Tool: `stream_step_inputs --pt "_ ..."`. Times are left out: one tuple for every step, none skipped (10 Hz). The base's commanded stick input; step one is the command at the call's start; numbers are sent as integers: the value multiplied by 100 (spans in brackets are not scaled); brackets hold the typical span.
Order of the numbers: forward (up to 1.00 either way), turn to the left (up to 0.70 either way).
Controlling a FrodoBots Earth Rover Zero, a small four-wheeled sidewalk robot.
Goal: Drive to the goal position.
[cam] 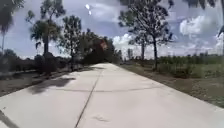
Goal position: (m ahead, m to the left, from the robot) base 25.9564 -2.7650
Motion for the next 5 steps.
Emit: stream_step_inputs --pt "85 0" --pt "85 0" --pt "85 0" --pt "85 0" --pt "85 0"
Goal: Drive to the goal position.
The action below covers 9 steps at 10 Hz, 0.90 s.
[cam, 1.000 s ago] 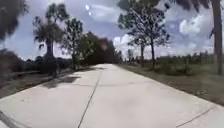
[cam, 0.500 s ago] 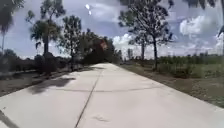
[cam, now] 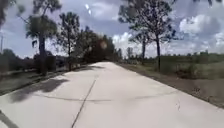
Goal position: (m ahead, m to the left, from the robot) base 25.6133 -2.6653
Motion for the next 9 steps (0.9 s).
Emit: stream_step_inputs --pt "85 0" --pt "85 0" --pt "85 0" --pt "85 0" --pt "85 0" --pt "85 0" --pt "85 0" --pt "85 0" --pt "85 0"
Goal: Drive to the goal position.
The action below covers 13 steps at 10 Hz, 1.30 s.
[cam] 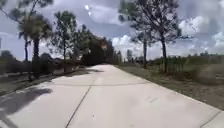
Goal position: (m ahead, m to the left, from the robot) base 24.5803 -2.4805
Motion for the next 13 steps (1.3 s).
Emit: stream_step_inputs --pt "85 0" --pt "85 0" --pt "85 0" --pt "85 0" --pt "85 0" --pt "85 0" --pt "85 0" --pt "85 9" --pt "85 34" --pt "85 19" --pt "85 0" --pt "85 0" --pt "85 0"
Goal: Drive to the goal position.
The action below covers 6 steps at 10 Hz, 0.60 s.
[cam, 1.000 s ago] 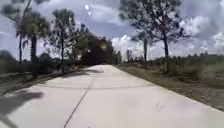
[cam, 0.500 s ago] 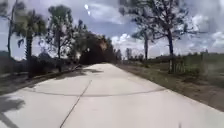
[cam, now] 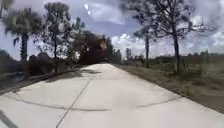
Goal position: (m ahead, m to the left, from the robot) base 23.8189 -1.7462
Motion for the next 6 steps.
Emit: stream_step_inputs --pt "85 0" --pt "85 0" --pt "85 0" --pt "85 0" --pt "85 0" --pt "85 0"
